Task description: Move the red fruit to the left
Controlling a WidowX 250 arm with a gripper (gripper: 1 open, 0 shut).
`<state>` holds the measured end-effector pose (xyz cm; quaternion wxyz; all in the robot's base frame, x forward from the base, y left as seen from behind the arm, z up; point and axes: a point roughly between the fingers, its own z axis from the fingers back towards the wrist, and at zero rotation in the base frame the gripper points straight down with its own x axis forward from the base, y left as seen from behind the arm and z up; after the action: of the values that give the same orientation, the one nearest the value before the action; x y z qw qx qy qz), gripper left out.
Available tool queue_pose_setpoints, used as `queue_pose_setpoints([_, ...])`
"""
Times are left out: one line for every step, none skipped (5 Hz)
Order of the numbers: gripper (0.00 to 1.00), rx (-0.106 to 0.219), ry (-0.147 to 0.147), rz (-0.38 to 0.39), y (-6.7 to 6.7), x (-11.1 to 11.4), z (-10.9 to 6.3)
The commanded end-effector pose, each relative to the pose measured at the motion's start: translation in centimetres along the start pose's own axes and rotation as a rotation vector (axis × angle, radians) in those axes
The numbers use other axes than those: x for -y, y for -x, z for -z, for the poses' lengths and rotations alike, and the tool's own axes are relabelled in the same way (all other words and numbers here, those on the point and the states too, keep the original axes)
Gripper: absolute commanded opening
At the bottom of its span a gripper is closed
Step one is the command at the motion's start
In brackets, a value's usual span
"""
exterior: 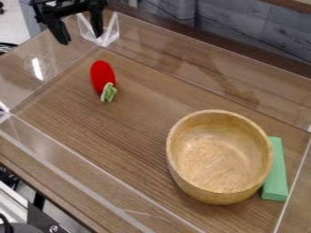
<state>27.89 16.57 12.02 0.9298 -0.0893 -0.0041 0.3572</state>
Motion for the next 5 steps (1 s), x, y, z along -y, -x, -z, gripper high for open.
queue_pose_setpoints([1.0, 0.047, -0.005, 0.047, -0.2, 0.6, -1.7])
queue_pose_setpoints([1.0, 0.035, -0.013, 0.07, 0.1, 0.8, -1.7])
queue_pose_setpoints([1.0, 0.031, -0.017, 0.039, 0.2, 0.7, -1.3])
queue_pose_setpoints([1.0, 0.029, -0.022, 0.113, 0.7, 2.5, -2.0])
queue_pose_setpoints([1.0, 0.026, -0.03, 0.157, 0.7, 3.5, -2.3])
